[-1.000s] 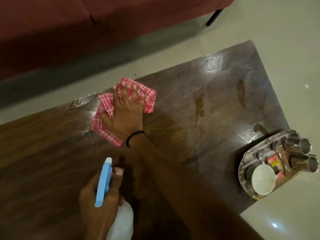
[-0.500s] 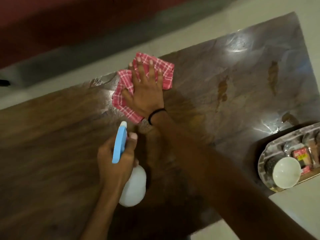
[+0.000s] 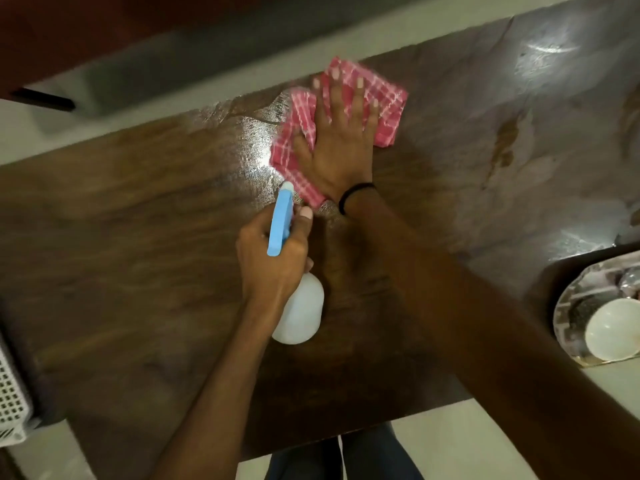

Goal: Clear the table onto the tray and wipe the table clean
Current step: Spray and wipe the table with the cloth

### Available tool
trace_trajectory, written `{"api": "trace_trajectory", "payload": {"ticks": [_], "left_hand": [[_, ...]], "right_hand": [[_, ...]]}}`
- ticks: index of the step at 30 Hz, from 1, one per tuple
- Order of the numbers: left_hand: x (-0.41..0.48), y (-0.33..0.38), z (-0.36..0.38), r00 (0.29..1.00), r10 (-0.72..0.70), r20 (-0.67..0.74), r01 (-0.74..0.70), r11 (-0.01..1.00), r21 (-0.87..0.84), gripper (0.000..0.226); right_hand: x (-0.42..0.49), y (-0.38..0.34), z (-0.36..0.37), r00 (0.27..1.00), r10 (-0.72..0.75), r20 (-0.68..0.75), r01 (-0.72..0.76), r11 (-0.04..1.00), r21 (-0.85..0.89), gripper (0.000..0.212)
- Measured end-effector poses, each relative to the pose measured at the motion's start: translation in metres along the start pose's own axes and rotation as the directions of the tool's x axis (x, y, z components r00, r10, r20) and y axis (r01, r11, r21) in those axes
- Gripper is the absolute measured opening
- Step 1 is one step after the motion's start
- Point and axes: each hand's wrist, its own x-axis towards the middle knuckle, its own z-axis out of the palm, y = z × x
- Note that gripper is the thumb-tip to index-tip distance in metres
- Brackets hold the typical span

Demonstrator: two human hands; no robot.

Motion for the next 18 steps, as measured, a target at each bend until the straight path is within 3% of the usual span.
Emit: {"api": "trace_trajectory", "payload": {"ticks": [4, 6, 12, 16, 18], "left_hand": [[-0.001, 0.003, -0.002, 0.999, 0.043, -0.026, -0.042, 0.999, 0.033, 0.029], [-0.001, 0.004, -0.002, 0.998, 0.052, -0.034, -0.050, 0.998, 0.049, 0.031], [-0.003, -0.001, -0.001, 0.999, 0.036, -0.015, -0.036, 0.999, 0.002, 0.021], [-0.013, 0.004, 0.001, 0.999, 0.041, -0.009, -0.041, 0.999, 0.036, 0.024], [-0.020, 0.007, 0.002, 0.999, 0.042, 0.002, -0.042, 0.998, 0.047, 0.026]], "right_hand": [[-0.096, 0.000, 0.013, 0.982, -0.173, 0.070, 0.173, 0.985, 0.012, 0.075], [-0.097, 0.001, 0.013, 0.974, -0.198, 0.110, 0.196, 0.980, 0.033, 0.077], [0.024, -0.005, -0.010, 0.993, -0.111, 0.040, 0.112, 0.993, -0.023, 0.080], [-0.032, 0.004, -0.005, 0.999, -0.052, 0.008, 0.051, 0.999, 0.006, 0.075], [-0.093, 0.015, 0.004, 0.992, -0.093, 0.081, 0.092, 0.996, 0.019, 0.075]]}}
